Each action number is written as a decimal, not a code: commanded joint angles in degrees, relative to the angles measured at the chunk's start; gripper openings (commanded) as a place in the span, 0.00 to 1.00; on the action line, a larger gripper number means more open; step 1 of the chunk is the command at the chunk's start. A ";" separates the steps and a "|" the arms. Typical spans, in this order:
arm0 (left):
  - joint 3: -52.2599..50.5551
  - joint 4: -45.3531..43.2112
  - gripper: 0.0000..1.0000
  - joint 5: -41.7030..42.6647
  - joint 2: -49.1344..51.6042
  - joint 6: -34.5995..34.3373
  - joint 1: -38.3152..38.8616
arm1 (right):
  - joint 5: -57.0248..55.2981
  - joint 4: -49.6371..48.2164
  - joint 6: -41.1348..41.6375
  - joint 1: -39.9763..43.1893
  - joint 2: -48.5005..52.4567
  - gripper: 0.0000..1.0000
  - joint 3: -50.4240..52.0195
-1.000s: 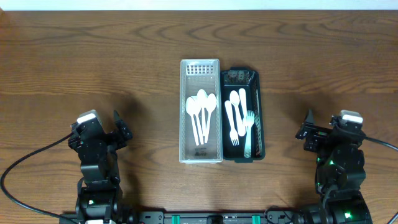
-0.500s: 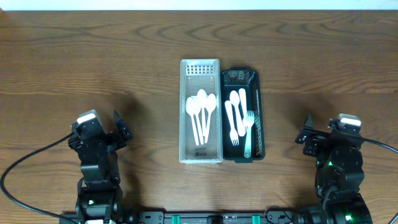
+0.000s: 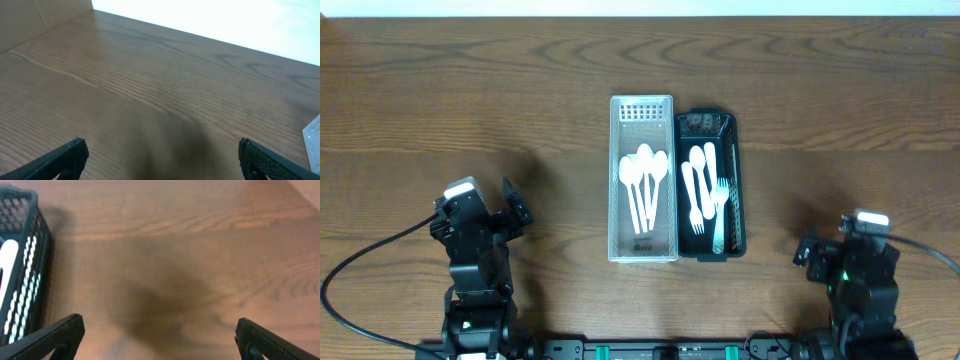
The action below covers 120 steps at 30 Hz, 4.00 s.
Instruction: Pack container
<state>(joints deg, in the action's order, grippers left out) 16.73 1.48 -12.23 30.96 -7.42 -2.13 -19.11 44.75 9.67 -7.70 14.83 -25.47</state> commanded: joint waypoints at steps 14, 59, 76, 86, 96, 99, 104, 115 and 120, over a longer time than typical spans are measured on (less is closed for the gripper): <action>0.39 -0.02 0.98 -0.48 -0.37 0.52 0.17 | 11.72 -37.44 -3.91 -0.20 -14.51 0.99 19.96; 0.39 7.15 0.98 -1.84 -5.88 2.16 -0.42 | 14.82 -40.87 -6.34 -0.15 -14.34 0.99 25.11; -8.50 4.70 0.98 13.07 -30.84 18.34 5.29 | 14.82 -40.87 -6.34 -0.15 -14.34 0.99 25.09; -16.50 2.12 0.98 19.54 -30.84 18.71 5.49 | 14.84 -40.87 -6.34 -0.15 -14.34 0.99 25.09; -16.50 1.97 0.98 19.32 -30.62 18.75 5.44 | 14.84 -40.87 -6.34 -0.15 -14.34 0.99 25.09; -16.50 1.97 0.98 19.32 -30.47 18.75 5.44 | 14.84 -40.87 -6.34 -0.15 -14.34 0.99 25.09; -16.50 1.97 0.98 19.32 -29.94 18.75 5.44 | 14.82 -40.87 -6.34 -0.15 -14.34 0.99 25.11; -16.50 1.97 0.98 19.32 -29.55 18.75 5.44 | 14.84 -40.87 -6.34 -0.15 -14.34 0.99 25.11; -16.50 1.97 0.98 19.32 -29.55 18.75 5.44 | 14.82 -40.87 -6.34 -0.15 -14.34 0.99 25.09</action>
<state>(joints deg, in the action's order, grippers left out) 0.93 1.15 5.15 1.23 10.57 3.18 -4.47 3.75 4.01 -7.70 0.73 -0.54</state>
